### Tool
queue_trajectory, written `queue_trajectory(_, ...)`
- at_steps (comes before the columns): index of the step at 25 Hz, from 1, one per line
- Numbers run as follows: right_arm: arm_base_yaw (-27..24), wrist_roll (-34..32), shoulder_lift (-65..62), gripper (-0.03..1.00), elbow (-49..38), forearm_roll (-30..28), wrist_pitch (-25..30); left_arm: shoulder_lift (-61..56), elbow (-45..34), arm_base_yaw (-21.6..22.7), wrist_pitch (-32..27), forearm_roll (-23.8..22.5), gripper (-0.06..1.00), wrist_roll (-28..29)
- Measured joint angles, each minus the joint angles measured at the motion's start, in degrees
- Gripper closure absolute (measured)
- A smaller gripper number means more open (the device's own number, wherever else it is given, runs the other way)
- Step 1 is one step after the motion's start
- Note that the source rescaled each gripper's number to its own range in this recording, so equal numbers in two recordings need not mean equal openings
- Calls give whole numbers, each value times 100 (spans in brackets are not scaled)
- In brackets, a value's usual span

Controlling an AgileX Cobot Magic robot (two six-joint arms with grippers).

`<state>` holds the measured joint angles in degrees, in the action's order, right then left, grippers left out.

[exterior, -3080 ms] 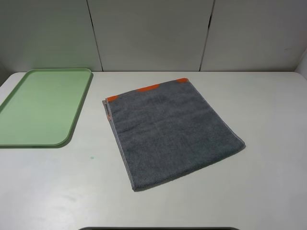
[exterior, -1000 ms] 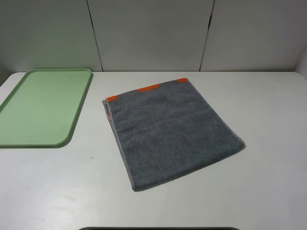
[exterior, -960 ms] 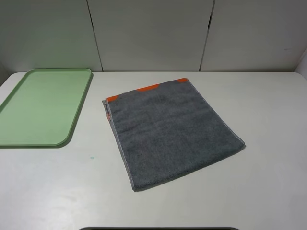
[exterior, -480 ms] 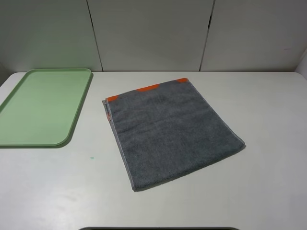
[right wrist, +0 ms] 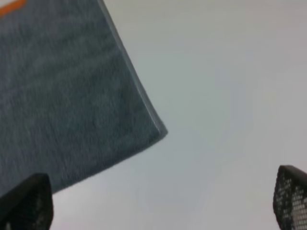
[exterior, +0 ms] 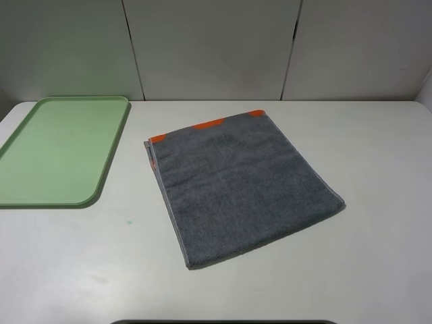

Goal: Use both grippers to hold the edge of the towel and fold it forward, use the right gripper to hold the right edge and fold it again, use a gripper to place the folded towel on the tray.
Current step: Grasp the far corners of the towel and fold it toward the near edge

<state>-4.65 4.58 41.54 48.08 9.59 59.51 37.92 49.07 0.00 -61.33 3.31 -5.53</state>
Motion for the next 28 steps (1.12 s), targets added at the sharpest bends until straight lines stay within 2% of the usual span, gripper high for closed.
queue_trajectory(5, 0, 216, 675, -3, 268, 120, 160, 424, 29, 0, 6, 47, -4, 0)
queue_trajectory(8, 0, 437, 1047, -3, 396, 338, 168, 654, 29, -28, 12, 323, -4, -17)
queue_trajectory(15, 0, 928, 1877, -3, 467, 645, 181, 1196, 29, -101, 243, 1081, -4, -536)
queue_trajectory(21, 135, 1137, 2435, -3, 467, 660, 119, 1663, 29, -692, 358, 1155, -4, -890)
queue_trajectory(24, 465, 992, 2657, -3, 467, 672, 83, 1903, 29, -1029, 513, 1162, -4, -1104)
queue_trajectory(28, 960, 127, 2977, -3, 479, 675, 55, 2215, 29, -1472, 772, 1166, -4, -1377)
